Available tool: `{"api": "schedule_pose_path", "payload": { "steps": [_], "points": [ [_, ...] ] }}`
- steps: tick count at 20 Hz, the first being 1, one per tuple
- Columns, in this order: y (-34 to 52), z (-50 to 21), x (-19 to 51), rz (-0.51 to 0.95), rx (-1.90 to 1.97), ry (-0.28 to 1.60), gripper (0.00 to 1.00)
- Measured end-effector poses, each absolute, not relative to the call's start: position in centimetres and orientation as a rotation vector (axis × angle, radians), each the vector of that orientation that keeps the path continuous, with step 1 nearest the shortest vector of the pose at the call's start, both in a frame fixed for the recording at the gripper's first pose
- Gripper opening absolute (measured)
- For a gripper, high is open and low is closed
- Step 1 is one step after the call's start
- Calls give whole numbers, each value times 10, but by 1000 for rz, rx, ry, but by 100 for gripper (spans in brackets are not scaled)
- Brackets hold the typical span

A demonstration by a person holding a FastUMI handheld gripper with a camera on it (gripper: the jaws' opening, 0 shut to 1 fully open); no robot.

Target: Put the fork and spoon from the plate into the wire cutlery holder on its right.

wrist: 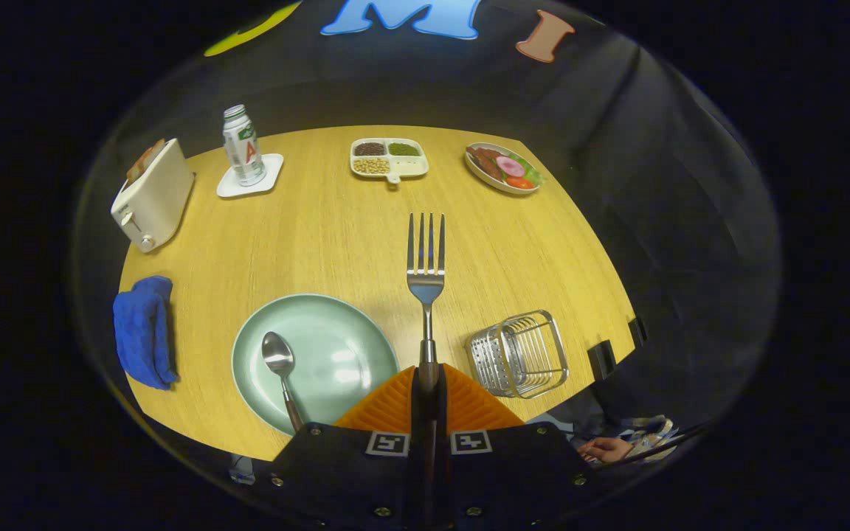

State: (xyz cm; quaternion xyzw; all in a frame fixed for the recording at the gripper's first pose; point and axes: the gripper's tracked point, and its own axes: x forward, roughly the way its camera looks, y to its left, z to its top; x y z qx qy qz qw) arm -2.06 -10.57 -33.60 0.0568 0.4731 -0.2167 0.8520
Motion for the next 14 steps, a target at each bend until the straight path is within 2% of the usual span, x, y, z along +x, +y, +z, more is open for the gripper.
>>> {"api": "schedule_pose_path", "payload": {
  "steps": [7,14],
  "points": [
    [-142,-351,-62,-579,222,1088,6],
    [-148,-368,-94,-622,349,1181,6]
  ]
}}
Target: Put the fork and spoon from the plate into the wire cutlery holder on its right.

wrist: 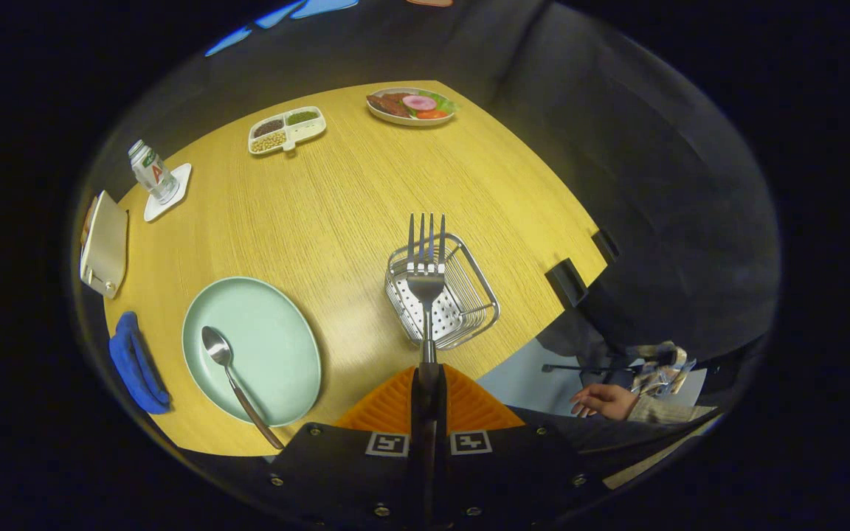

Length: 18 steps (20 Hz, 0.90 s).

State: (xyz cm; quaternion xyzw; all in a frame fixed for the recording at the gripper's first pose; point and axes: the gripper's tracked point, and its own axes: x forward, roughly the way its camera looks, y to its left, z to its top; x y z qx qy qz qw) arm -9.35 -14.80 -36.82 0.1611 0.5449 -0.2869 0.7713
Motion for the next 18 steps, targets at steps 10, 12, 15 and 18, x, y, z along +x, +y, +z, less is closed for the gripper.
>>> {"api": "schedule_pose_path", "payload": {
  "steps": [10,12,15,18],
  "points": [
    [-141,-383,-98,-580,411,1287,6],
    [-144,-380,-95,-581,417,1271,7],
    [-153,-373,-93,-596,364,1257,13],
    [-157,-363,-85,-590,346,1225,13]
  ]
}}
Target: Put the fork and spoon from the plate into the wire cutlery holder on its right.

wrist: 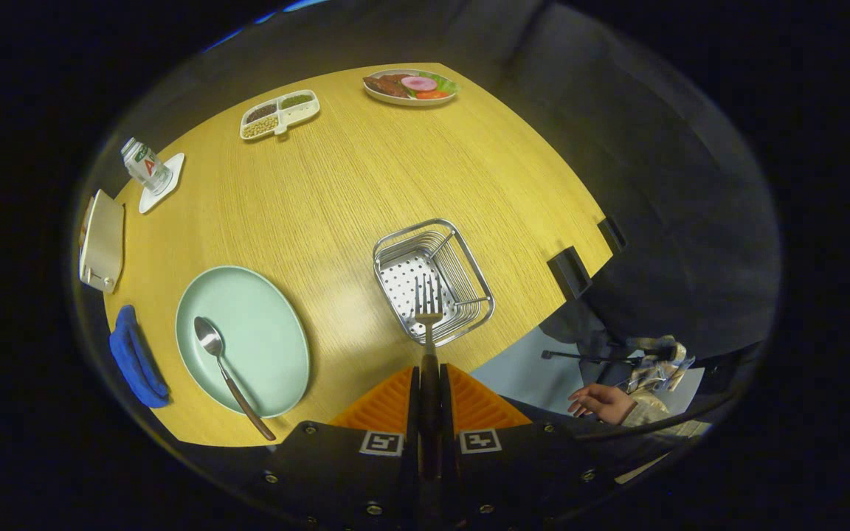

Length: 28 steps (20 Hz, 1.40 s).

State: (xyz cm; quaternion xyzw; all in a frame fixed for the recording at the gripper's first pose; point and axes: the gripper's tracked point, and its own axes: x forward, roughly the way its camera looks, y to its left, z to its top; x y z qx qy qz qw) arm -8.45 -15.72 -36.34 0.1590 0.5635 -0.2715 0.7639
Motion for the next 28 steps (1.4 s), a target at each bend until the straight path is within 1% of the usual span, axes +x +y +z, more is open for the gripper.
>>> {"api": "schedule_pose_path", "payload": {
  "steps": [1,3,7,20,25,28],
  "points": [
    [-157,-362,-83,-589,343,1210,18],
    [-156,-357,-81,-585,338,1191,18],
    [-153,-346,-74,-572,337,1145,36],
    [-154,-293,-43,-519,222,969,37],
    [-145,-260,-20,-470,163,796,37],
    [-128,-250,-11,-422,133,738,37]
  ]
}}
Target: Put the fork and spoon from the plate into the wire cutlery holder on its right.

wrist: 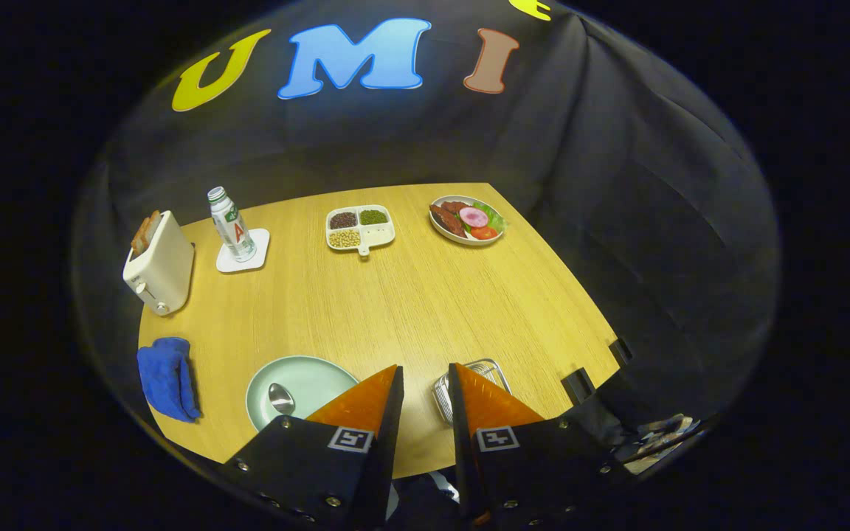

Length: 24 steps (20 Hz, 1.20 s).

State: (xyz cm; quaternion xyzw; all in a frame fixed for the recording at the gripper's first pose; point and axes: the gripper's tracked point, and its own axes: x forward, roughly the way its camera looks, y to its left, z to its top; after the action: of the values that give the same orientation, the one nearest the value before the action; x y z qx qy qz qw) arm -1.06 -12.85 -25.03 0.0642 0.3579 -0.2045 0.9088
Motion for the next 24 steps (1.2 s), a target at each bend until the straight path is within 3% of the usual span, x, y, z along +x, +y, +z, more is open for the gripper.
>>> {"api": "schedule_pose_path", "payload": {
  "steps": [12,24],
  "points": [
    [8,-306,-6,-156,32,860,37],
    [52,-397,-6,-82,48,1059,37]
  ]
}}
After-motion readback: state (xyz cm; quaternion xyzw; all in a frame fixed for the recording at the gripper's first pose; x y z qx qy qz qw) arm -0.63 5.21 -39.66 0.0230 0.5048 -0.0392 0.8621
